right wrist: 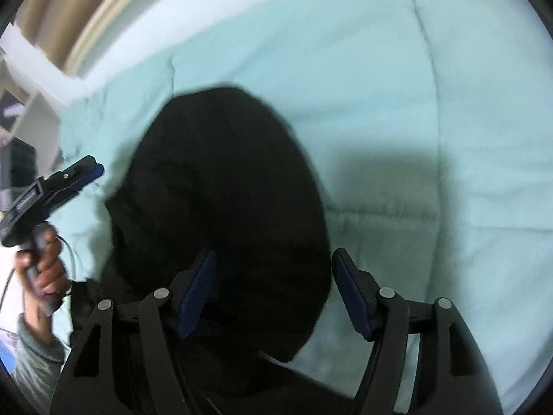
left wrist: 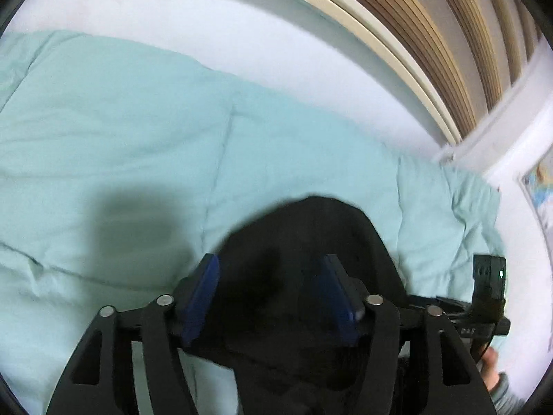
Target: Fold large clothes
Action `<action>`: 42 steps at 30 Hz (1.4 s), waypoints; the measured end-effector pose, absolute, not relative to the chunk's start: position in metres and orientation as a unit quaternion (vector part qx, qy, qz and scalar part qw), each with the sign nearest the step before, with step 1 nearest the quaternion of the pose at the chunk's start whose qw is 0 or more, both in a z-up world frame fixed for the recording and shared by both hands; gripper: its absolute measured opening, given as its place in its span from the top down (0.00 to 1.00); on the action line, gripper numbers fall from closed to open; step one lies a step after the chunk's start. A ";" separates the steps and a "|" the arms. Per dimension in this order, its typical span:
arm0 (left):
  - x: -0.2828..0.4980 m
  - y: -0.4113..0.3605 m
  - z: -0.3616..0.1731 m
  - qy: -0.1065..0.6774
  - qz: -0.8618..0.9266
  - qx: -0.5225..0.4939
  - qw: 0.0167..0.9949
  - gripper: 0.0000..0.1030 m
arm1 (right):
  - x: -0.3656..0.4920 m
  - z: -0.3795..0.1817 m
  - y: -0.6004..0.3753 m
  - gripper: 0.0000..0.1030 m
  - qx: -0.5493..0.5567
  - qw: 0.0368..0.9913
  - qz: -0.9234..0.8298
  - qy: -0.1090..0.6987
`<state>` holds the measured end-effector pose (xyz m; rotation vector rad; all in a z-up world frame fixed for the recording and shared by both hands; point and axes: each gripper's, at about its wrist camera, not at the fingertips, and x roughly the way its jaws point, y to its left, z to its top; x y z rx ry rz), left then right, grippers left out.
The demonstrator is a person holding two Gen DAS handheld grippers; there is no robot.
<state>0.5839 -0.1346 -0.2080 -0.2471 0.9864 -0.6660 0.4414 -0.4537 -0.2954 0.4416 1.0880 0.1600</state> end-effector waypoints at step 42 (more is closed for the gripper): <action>0.156 -0.004 -0.189 0.461 -0.287 -0.020 0.839 0.88 | 0.124 -0.182 -0.341 0.90 -0.032 0.912 -0.001 0.409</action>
